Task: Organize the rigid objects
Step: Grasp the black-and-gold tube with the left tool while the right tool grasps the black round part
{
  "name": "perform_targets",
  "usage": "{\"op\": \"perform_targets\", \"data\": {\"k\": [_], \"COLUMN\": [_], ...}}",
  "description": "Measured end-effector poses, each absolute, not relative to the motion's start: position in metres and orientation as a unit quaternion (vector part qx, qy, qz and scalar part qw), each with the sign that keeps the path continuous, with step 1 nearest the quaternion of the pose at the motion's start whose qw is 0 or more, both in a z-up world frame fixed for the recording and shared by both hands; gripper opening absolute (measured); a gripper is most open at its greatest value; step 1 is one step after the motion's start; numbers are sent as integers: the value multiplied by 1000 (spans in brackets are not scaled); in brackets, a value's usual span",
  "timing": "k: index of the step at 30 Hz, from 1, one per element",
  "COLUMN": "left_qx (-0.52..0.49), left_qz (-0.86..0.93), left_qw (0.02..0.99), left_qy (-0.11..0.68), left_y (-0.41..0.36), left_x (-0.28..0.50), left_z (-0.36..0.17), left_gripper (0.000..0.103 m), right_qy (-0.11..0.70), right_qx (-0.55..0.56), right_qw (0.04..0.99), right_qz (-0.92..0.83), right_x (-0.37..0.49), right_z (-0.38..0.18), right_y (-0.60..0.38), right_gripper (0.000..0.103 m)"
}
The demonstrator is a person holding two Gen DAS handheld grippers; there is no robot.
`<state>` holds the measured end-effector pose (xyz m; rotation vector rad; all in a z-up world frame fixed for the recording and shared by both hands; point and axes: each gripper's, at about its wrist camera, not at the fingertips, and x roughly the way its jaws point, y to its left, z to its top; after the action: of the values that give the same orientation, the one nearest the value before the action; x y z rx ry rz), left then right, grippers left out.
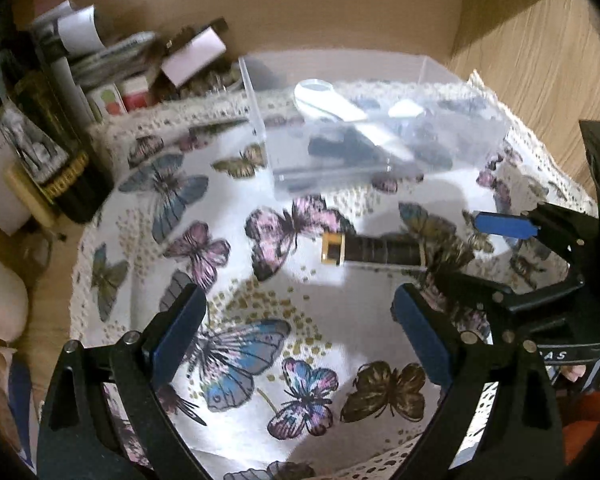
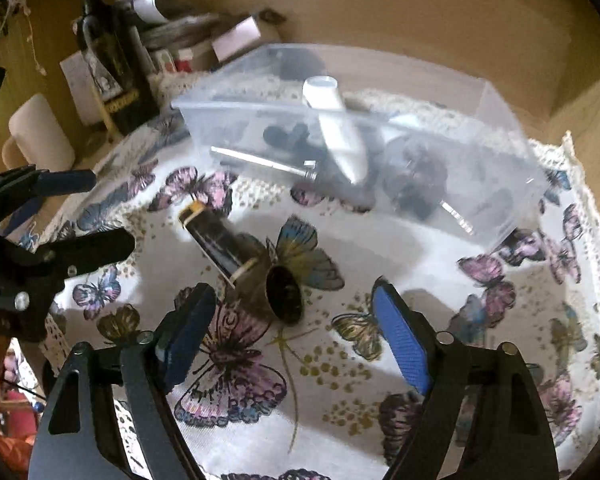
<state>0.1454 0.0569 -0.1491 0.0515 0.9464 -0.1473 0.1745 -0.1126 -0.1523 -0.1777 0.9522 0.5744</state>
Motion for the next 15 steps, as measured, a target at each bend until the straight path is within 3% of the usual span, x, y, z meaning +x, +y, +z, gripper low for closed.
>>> {"op": "perform_targets", "data": {"k": [7, 15], "left_qx": [20, 28], "left_qz": [-85, -123], "left_qw": [873, 856], "left_qy": [479, 501], "left_y": [49, 19], "left_x": [154, 177], "left_z": [-162, -170], "left_gripper": [96, 96], "right_qy": [457, 453], "right_qx": [-92, -63], "right_qw": [844, 852], "right_qz": [266, 254], "right_x": [178, 183], "right_z": [-157, -154], "right_y": [-110, -128], "right_gripper": [35, 34]}}
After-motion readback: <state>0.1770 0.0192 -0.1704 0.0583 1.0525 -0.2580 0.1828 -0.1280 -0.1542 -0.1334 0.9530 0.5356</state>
